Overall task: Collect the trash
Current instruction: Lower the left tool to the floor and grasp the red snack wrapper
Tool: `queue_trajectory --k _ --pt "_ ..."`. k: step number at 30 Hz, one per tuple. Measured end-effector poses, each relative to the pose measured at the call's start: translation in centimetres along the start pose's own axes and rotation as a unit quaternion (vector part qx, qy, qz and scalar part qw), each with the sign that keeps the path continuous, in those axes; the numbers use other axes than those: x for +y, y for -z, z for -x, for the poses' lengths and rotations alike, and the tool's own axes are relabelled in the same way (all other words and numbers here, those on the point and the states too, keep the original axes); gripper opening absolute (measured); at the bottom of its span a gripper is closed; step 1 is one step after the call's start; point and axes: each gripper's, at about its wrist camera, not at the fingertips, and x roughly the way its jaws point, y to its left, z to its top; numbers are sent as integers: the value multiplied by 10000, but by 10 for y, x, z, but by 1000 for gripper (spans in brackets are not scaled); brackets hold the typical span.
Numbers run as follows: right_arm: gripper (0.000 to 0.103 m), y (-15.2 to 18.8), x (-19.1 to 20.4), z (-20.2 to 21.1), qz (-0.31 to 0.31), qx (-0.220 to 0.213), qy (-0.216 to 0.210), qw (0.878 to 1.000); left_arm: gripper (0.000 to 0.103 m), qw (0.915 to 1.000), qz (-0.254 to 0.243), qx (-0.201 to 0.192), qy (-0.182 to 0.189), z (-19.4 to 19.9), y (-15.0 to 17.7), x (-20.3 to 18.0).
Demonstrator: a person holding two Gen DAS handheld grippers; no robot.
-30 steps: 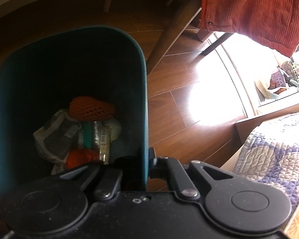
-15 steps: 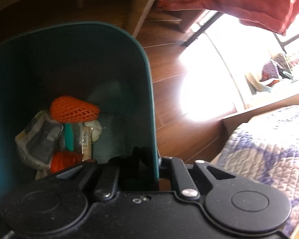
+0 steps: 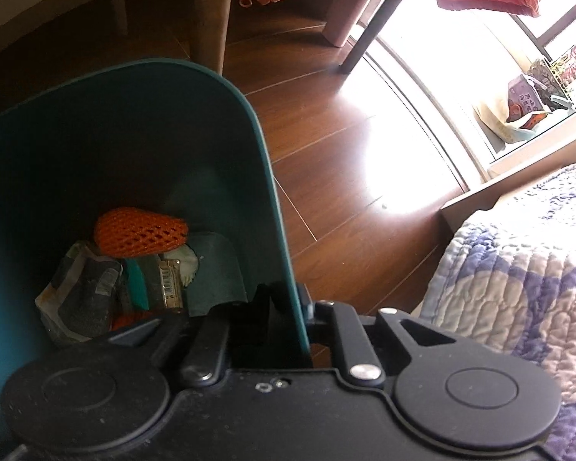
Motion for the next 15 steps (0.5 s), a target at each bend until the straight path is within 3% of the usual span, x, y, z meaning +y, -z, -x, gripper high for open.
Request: queue_trajectory --k 5,7,8,9,15 --pt "11 0 -3 2 -110 -14 -204 9997 76 9998 -184 106 29 -17 -2 -8" --pt "11 -1 -5 1 -160 -23 -287 9995 68 9998 -129 174 12 -21 -4 -7" --pt "11 0 -4 0 -176 -20 -301 9994 54 9997 -66 235 26 -20 -2 -4" --pt "12 1 -3 -1 -186 -15 -309 9993 48 9996 -16 288 26 -20 -4 -2" --pt "12 4 -6 -8 -245 -4 -418 9988 46 9996 117 247 -71 -15 7 5"
